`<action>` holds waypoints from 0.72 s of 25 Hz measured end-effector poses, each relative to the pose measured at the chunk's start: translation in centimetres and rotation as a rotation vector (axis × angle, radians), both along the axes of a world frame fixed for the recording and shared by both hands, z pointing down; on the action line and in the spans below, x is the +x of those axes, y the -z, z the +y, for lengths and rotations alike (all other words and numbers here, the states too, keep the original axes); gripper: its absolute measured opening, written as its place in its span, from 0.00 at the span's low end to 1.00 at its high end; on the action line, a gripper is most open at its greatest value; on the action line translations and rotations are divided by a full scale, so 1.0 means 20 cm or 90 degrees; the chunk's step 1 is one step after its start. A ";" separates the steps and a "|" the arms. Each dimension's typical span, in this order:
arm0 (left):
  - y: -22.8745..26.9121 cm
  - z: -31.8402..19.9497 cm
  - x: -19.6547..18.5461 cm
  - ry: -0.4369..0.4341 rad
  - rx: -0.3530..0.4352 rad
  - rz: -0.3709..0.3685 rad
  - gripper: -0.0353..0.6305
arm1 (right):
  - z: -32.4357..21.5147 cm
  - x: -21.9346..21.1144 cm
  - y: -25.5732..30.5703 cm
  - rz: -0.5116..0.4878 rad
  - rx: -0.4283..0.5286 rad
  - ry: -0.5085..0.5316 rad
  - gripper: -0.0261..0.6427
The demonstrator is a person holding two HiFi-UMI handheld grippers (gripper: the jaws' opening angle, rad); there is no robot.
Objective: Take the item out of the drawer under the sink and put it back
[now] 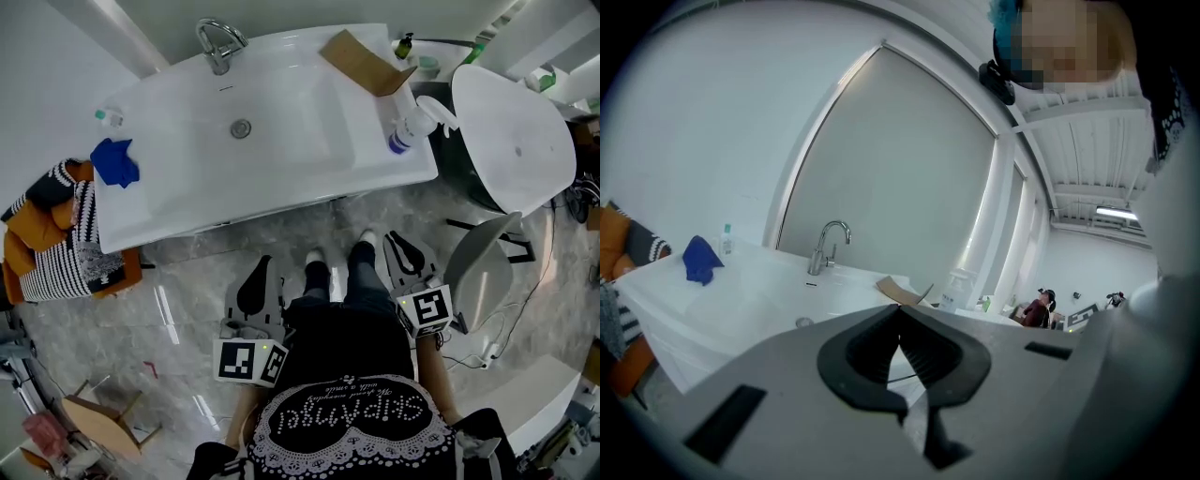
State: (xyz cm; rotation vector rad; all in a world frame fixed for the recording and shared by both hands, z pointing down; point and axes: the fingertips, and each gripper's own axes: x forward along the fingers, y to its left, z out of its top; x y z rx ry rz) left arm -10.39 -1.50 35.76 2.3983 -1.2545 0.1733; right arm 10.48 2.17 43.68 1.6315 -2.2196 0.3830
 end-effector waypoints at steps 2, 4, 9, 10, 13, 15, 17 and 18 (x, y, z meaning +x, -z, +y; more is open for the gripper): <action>-0.03 0.00 0.01 -0.001 -0.014 -0.001 0.06 | -0.02 0.01 -0.04 -0.004 -0.008 -0.003 0.08; -0.06 0.00 0.03 -0.001 -0.024 0.000 0.06 | -0.05 0.03 -0.08 -0.009 -0.015 -0.006 0.13; -0.11 0.01 0.04 -0.003 -0.043 -0.006 0.06 | -0.10 0.05 -0.22 -0.008 -0.048 -0.010 0.16; -0.12 0.01 0.04 -0.003 -0.048 -0.007 0.06 | -0.11 0.05 -0.25 -0.008 -0.053 -0.011 0.16; -0.16 0.03 0.06 -0.004 -0.063 -0.011 0.06 | -0.16 0.07 -0.32 -0.006 -0.047 -0.024 0.16; -0.18 0.05 0.07 -0.006 -0.074 -0.014 0.06 | -0.20 0.09 -0.39 -0.002 -0.048 -0.029 0.16; -0.21 0.07 0.09 -0.007 -0.087 -0.017 0.06 | -0.23 0.09 -0.47 0.001 -0.055 -0.029 0.16; -0.23 0.07 0.10 -0.007 -0.093 -0.018 0.06 | -0.25 0.09 -0.51 0.001 -0.059 -0.028 0.17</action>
